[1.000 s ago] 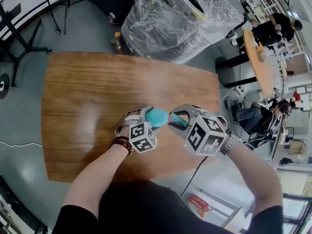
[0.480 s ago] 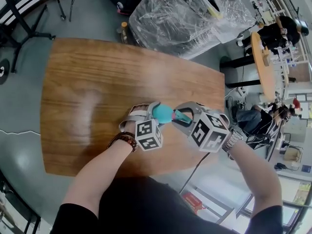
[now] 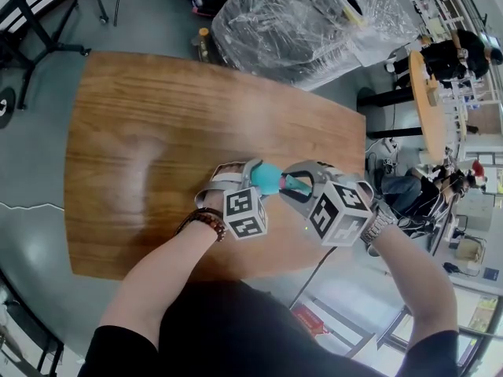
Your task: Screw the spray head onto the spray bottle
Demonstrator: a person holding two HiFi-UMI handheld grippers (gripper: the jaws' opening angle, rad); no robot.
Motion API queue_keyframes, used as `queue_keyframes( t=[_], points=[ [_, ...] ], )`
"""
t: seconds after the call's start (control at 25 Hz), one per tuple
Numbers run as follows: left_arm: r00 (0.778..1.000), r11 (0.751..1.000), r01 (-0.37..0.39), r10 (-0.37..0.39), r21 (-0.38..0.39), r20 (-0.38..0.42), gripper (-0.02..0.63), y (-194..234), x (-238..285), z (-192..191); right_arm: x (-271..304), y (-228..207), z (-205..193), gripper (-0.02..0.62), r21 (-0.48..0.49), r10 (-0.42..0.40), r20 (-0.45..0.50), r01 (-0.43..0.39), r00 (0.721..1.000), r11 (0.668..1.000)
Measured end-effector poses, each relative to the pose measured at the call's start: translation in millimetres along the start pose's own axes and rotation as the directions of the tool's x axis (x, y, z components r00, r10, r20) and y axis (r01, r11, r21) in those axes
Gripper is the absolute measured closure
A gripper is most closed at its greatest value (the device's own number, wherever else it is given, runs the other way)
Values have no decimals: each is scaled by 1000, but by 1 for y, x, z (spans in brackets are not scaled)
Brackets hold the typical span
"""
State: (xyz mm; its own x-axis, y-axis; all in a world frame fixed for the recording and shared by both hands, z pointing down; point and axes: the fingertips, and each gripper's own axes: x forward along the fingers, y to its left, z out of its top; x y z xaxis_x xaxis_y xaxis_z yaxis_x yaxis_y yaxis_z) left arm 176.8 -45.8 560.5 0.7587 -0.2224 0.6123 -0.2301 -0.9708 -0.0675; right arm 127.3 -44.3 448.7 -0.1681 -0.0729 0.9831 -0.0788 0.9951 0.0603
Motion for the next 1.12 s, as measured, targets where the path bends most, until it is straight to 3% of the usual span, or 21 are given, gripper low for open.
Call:
queue_keyframes(
  t=[0.48, 0.72, 0.96, 1.04, 1.12],
  points=[
    [999, 1000, 15, -15, 9, -37, 193, -1, 5, 1, 1, 5, -5, 474, -226, -41, -105, 17, 994, 974],
    [998, 1000, 20, -19, 21, -53, 195, -2, 5, 0, -2, 11, -9, 474, -423, -38, -88, -3, 995, 906],
    [998, 1000, 18, -17, 22, -54, 195, -3, 4, 1, -2, 13, -12, 474, -538, -43, -79, -6, 996, 843],
    [998, 1000, 16, -15, 17, -58, 195, -3, 3, 0, 0, 12, -12, 474, -525, -44, -97, -14, 994, 851],
    [998, 1000, 13, -12, 11, -62, 196, -3, 3, 0, 2, 11, -12, 474, -476, -42, -121, -21, 992, 879]
  ],
)
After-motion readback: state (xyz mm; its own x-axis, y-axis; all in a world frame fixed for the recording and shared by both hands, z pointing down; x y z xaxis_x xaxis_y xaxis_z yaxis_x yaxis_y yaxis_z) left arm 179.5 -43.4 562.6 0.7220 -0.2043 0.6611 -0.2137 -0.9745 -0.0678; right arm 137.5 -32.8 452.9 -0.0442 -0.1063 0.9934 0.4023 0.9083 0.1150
